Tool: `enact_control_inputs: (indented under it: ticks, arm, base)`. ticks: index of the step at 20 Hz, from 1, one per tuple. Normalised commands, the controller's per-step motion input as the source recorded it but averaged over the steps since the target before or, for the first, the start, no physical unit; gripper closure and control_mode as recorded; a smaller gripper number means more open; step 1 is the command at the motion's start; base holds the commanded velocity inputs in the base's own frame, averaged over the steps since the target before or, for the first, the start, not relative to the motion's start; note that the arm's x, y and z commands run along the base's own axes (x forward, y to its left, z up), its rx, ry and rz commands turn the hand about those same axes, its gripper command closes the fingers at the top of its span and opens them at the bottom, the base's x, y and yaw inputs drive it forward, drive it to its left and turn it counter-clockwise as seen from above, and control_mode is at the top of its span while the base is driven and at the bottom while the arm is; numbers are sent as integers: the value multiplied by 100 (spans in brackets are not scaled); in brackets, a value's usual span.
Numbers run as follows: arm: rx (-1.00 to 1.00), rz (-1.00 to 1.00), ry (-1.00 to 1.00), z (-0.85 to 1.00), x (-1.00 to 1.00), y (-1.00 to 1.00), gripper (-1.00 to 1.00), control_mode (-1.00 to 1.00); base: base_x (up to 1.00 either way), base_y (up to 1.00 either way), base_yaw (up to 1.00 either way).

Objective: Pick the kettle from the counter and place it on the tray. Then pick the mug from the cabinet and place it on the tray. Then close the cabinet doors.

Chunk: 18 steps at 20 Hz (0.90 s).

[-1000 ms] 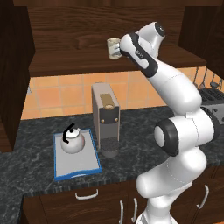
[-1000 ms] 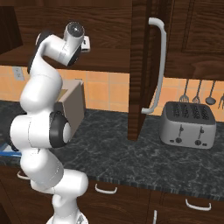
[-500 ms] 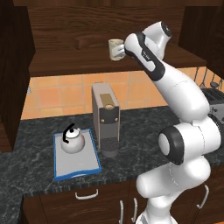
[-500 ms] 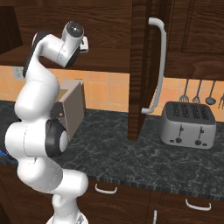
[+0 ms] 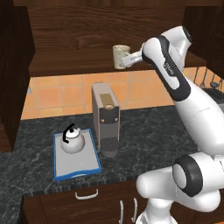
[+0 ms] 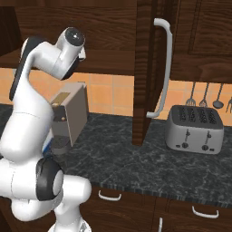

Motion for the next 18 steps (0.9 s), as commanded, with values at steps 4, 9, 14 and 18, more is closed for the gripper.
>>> enact_control_inputs:
  ticks: [4,9,14,18]
  arm:
    - [1,8,0,-8,-100,0,100,-100]
    - [1,3,0,-17,-94,0,100,-100]
    - [0,5,1,-35,-81,0,100,-100]
    - [0,8,2,-45,-70,0,100,-100]
  base:
    - [0,0,0]
    - [0,0,0]
    - [0,0,0]
    - [0,0,0]
